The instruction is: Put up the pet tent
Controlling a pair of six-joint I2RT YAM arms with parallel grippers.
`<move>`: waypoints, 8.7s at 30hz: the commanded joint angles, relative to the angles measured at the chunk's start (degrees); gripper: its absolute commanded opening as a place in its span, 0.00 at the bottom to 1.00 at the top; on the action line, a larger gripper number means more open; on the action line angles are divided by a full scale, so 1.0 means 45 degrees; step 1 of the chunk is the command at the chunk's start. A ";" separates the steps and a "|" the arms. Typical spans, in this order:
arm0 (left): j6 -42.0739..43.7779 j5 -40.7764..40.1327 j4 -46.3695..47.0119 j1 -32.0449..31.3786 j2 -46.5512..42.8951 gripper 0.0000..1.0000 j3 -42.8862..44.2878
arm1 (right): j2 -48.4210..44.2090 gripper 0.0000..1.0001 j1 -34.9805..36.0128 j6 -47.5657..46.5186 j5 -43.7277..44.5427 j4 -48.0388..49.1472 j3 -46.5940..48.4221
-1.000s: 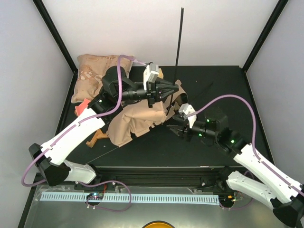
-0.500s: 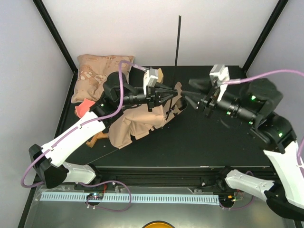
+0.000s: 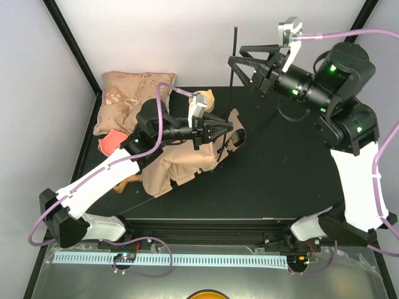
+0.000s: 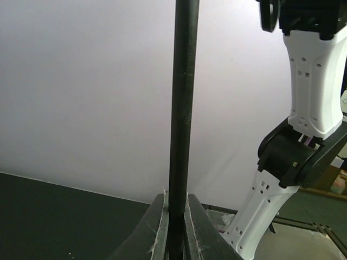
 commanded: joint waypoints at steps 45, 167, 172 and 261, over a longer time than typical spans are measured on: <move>0.4984 0.3287 -0.4987 0.4199 0.1815 0.99 -0.1244 | -0.2821 0.01 -0.0349 -0.0252 -0.5646 0.0902 -0.6417; -0.5915 0.2893 0.6142 0.2042 -0.0906 0.01 0.0627 | -0.5487 0.01 -0.0345 -0.2520 -0.4692 -0.2535 -1.3508; -0.6246 0.2980 0.6420 0.2015 -0.0734 0.02 0.0677 | -0.5281 0.01 -0.0340 -0.2816 -0.4859 -0.2760 -1.3320; 0.0822 -0.8915 -1.4530 0.2850 -0.5590 0.99 0.1974 | -0.9066 0.01 -0.0321 -0.3853 0.0888 0.1357 -1.4718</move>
